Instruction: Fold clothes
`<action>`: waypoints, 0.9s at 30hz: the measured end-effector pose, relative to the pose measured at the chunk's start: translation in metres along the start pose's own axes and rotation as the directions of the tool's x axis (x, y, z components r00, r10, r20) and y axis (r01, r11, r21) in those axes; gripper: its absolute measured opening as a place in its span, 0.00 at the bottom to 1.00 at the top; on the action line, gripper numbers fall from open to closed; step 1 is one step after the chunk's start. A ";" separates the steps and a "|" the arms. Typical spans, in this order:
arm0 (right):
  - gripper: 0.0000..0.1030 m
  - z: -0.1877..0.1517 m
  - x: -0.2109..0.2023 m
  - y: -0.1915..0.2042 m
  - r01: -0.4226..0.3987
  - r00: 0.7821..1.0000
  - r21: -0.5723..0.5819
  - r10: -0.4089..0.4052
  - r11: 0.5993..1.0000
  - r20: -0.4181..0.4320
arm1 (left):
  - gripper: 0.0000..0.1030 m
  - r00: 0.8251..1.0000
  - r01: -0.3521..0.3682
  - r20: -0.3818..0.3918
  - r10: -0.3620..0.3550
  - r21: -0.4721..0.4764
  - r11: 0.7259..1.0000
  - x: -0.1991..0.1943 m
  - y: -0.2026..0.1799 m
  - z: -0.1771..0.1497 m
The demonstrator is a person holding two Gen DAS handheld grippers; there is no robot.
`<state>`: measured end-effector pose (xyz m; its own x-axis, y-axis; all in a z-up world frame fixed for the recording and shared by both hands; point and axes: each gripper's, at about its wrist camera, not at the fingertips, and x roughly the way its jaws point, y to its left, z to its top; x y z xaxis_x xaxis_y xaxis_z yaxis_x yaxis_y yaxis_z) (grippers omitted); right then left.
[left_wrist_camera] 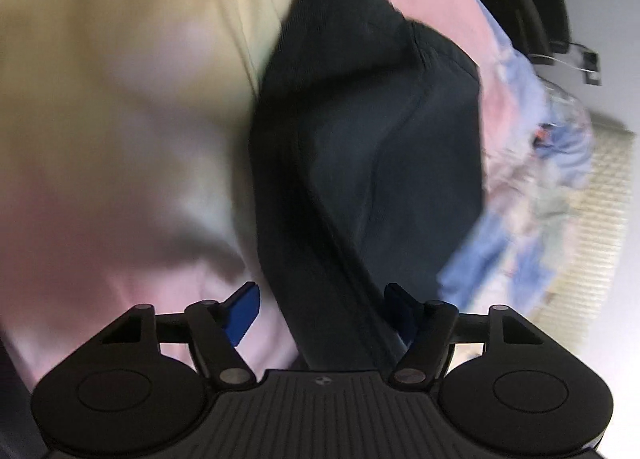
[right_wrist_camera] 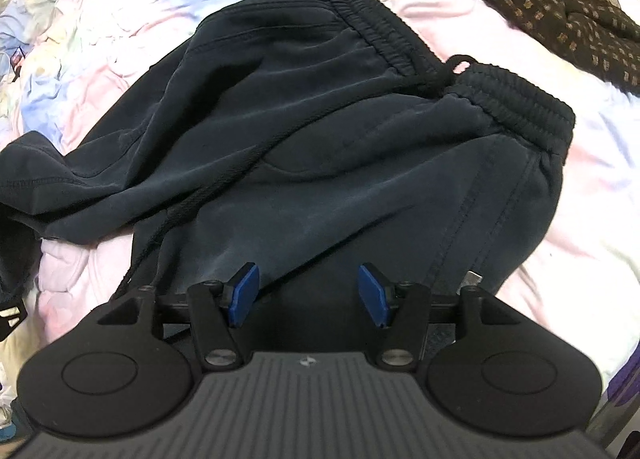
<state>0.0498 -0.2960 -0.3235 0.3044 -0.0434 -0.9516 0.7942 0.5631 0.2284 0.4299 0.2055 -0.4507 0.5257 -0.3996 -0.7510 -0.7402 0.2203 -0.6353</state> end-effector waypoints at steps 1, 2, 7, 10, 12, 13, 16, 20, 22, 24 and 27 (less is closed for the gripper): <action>0.56 0.000 -0.001 -0.002 0.000 1.000 0.002 0.000 1.000 0.001 | 0.52 1.000 -0.005 0.012 0.005 0.004 1.000 0.001 -0.003 0.004; 0.56 0.001 -0.002 -0.003 0.002 1.000 0.004 -0.002 1.000 0.004 | 0.48 1.000 -0.012 0.021 0.012 0.011 1.000 0.002 -0.005 0.007; 0.56 0.005 -0.007 -0.007 0.008 1.000 0.011 -0.009 1.000 0.017 | 0.13 0.998 -0.037 0.061 0.032 0.089 0.995 -0.009 -0.018 0.022; 0.56 0.007 -0.008 -0.004 -0.002 1.000 0.011 0.001 1.000 0.020 | 0.09 0.994 -0.005 0.111 -0.015 0.178 0.984 -0.032 -0.035 0.028; 0.56 0.007 -0.010 0.000 -0.013 1.000 0.002 0.013 1.000 0.023 | 0.06 0.988 0.019 0.146 -0.058 0.250 0.968 -0.051 -0.051 0.033; 0.56 0.007 -0.010 0.003 -0.020 1.000 -0.005 0.020 1.000 0.024 | 0.05 0.984 0.031 0.156 -0.080 0.293 0.956 -0.061 -0.061 0.036; 0.56 0.006 -0.011 0.011 -0.039 0.999 -0.027 0.040 0.999 0.023 | 0.04 0.975 0.058 0.167 -0.145 0.440 0.896 -0.091 -0.093 0.043; 0.56 0.004 -0.012 0.020 -0.060 0.998 -0.064 0.061 0.996 0.017 | 0.04 0.971 0.086 0.141 -0.195 0.551 0.830 -0.126 -0.100 0.042; 0.56 0.002 -0.014 0.022 -0.067 0.998 -0.081 0.068 0.995 0.016 | 0.04 0.971 0.053 0.163 -0.177 0.571 0.819 -0.139 -0.087 0.041; 0.56 0.000 -0.016 0.020 -0.069 0.997 -0.091 0.071 0.993 0.013 | 0.04 0.973 0.010 0.186 -0.136 0.557 0.830 -0.143 -0.066 0.046; 0.56 -0.004 -0.019 0.016 -0.065 0.998 -0.102 0.067 0.993 0.008 | 0.05 0.980 -0.024 0.182 -0.076 0.492 0.870 -0.144 -0.016 0.056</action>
<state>0.0542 -0.2830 -0.3029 0.3610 -0.0126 -0.9325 0.7147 0.6461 0.2679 0.3896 0.3093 -0.3424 0.6479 -0.2460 -0.7209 -0.4503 0.6396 -0.6230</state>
